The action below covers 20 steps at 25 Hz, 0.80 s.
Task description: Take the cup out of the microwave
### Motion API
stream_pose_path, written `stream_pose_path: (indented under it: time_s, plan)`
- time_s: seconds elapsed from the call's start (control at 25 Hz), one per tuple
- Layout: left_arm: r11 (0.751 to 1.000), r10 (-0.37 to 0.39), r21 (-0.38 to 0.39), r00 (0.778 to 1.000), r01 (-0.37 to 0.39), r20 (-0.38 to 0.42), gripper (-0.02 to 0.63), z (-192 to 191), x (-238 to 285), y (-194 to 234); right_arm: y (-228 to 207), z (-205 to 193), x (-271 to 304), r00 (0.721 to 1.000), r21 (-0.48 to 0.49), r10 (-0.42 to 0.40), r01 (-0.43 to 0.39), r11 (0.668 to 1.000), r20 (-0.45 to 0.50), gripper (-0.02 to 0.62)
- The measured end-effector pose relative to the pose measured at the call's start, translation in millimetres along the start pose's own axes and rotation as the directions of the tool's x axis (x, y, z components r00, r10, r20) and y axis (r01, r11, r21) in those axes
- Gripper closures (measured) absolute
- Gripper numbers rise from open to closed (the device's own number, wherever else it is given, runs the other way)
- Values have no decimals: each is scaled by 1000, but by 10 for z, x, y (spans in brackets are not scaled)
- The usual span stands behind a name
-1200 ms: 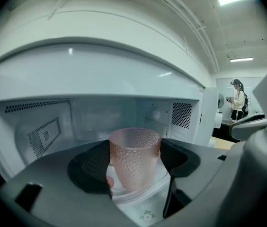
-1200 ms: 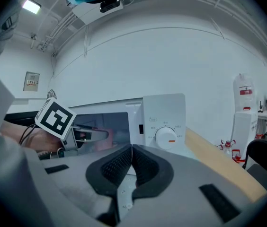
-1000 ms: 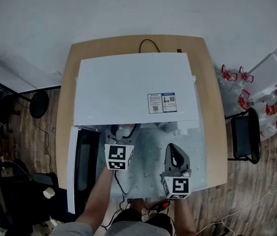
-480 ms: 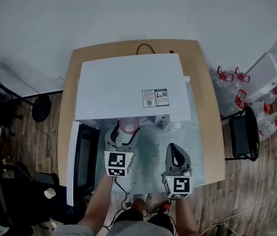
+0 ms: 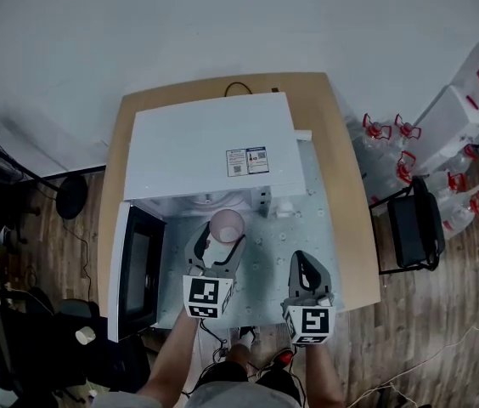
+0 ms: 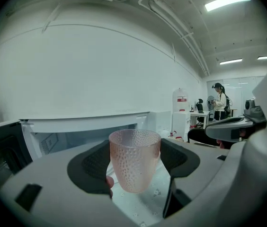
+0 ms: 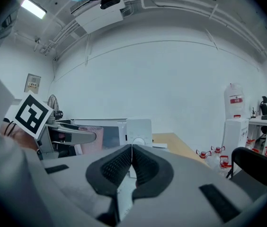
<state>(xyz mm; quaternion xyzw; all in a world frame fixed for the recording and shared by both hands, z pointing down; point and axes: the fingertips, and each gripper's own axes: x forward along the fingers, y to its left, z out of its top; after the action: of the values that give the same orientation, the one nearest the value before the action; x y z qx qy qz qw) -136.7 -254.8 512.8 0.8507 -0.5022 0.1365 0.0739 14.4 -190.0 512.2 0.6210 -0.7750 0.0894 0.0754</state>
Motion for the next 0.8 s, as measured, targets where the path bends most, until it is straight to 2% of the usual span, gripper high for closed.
stream_pose_path:
  time_s: [0.4,0.8]
  plan:
    - [995,-95,24,995,95,17,258,107,-94,-798,-538,-13,-617,995,10,-103,103,995,5,576]
    - [971,-236,56,972,234,20,258,123,-58,-1659,-1160,-105,-1263,968,31,-251,251,967,-3,577]
